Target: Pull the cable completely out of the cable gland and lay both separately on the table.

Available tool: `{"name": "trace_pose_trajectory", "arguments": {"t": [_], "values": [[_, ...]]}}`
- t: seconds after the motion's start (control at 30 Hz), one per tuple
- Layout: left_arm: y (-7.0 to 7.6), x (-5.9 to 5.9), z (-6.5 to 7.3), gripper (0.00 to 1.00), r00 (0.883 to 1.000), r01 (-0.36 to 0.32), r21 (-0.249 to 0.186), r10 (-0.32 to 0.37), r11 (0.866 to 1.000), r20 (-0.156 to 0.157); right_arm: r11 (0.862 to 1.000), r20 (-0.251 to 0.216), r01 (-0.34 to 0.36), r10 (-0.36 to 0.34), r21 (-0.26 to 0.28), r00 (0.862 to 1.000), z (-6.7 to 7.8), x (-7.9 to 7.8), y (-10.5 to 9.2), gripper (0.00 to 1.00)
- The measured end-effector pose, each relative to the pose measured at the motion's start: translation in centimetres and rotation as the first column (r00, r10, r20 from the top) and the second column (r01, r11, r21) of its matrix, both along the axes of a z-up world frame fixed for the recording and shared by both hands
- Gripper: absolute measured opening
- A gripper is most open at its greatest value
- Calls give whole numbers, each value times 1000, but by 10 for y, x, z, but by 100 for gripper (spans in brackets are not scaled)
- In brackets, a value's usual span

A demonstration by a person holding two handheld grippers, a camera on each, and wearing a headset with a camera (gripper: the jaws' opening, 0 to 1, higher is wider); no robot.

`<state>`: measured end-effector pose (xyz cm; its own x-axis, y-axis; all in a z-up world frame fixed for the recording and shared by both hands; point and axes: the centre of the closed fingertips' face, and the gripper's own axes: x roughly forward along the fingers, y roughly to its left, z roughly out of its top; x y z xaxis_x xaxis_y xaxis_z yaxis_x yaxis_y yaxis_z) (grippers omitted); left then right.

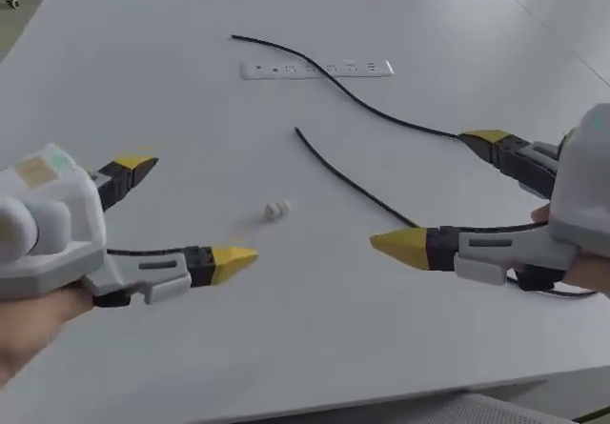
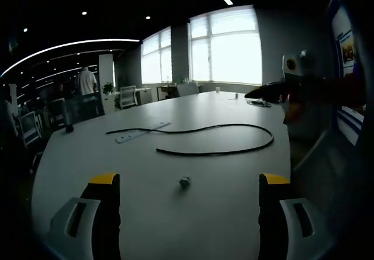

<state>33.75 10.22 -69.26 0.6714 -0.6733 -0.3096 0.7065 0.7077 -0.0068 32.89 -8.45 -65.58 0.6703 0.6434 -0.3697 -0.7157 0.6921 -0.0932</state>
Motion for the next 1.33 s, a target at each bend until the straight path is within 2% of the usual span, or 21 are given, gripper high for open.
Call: {"name": "trace_pose_trajectory", "arguments": {"t": [0.03, 0.07, 0.13, 0.2, 0.3, 0.37, 0.43, 0.57, 0.63, 0.67, 0.77, 0.83, 0.93, 1.0, 1.1, 1.17, 1.33], "values": [[3, -4, 2, 99, 1000, -12, -15, 12, 1000, -5, 1000, -6, -1, 1, 1, 1000, -1, -1, 0, 99], [9, -9, 2, 99, 999, -28, -6, 28, 1000, -18, 1000, -2, -2, 2, 3, 1000, -1, -4, 0, 99], [19, -15, 8, 99, 998, -59, -9, 60, 998, 4, 1000, -6, -3, 3, 4, 1000, -3, -7, 0, 99], [28, -18, 12, 99, 995, -98, -23, 98, 995, -8, 1000, 3, 2, -2, 13, 1000, -2, -8, 0, 99], [41, -21, 17, 99, 989, -144, -20, 145, 989, 7, 999, 15, 11, -12, 34, 1000, -1, -10, -2, 99], [48, -24, 22, 99, 983, -185, -39, 185, 982, 3, 999, 29, 16, -18, 51, 999, -1, -12, -3, 99], [50, -30, 23, 99, 981, -195, -23, 196, 980, 14, 998, 32, 17, -19, 54, 999, -4, -14, -4, 99], [52, -36, 28, 99, 976, -213, -30, 213, 977, 30, 998, 27, 31, -33, 58, 999, -10, -19, -9, 99], [53, -38, 28, 99, 974, -225, -37, 226, 974, 26, 998, 23, 35, -37, 51, 999, -12, -22, -13, 99], [51, -38, 27, 99, 974, -225, -45, 226, 973, 20, 997, 30, 47, -48, 54, 998, -13, -22, -17, 99], [45, -40, 24, 99, 976, -218, -25, 218, 976, 20, 997, 19, 62, -63, 51, 998, -16, -24, -25, 99], [38, -42, 24, 99, 978, -206, -35, 207, 978, 12, 997, 15, 70, -71, 45, 997, -19, -26, -30, 99], [32, -43, 25, 99, 981, -190, -20, 190, 982, 24, 996, 8, 81, -81, 37, 997, -22, -28, -35, 99], [29, -44, 24, 99, 983, -185, -28, 185, 982, 7, 996, 4, 89, -89, 27, 996, -25, -29, -38, 99], [26, -45, 20, 99, 983, -182, -13, 182, 983, -3, 995, -4, 98, -98, 21, 995, -28, -32, -37, 99], [23, -47, 16, 99, 984, -175, -6, 175, 984, -20, 996, -11, 92, -91, 21, 996, -30, -34, -36, 99], [21, -48, 14, 97, 984, -176, 3, 176, 984, -26, 995, -13, 97, -97, 10, 995, -31, -34, -38, 99]]}}
